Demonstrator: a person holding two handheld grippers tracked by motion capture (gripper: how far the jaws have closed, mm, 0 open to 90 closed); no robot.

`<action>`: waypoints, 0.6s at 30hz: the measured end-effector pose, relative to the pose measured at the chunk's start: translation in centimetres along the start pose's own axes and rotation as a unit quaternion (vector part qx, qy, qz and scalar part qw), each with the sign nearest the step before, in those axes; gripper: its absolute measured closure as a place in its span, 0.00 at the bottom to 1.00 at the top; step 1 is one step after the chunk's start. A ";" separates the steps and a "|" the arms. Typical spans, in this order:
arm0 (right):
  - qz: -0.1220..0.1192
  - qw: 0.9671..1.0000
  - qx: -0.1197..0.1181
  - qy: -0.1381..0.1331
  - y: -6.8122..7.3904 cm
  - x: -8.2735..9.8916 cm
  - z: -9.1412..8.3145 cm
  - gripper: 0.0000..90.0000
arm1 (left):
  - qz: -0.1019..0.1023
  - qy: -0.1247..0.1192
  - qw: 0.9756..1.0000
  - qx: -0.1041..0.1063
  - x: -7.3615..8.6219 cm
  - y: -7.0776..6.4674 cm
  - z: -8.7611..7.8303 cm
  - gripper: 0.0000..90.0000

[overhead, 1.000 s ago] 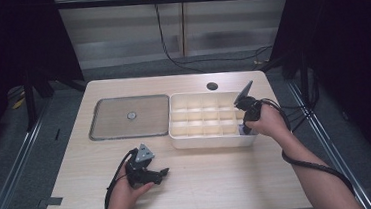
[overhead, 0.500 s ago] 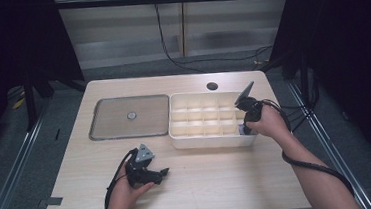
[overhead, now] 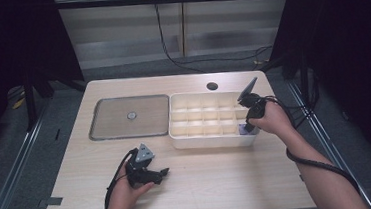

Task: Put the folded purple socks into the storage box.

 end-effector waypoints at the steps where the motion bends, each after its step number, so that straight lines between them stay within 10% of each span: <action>1: -0.002 1.000 0.002 -0.001 0.0 0.0 -0.2 0.95 | 0.000 0.000 1.000 0.000 0.0 0.0 0.0 0.20; 18: -0.006 1.000 0.000 -0.016 -0.2 -0.6 -2.3 0.91 | 0.000 -0.001 1.000 0.000 0.0 0.0 0.0 0.20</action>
Point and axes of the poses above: each handheld gripper's, and its own axes: z roughly forward along the jaws, x roughly out of its underside, y roughly to its left, the point moved 1 cm from there along z, roughly forward along the jaws, and after that the axes turned 14 degrees about -y, right-handed, at the moved point
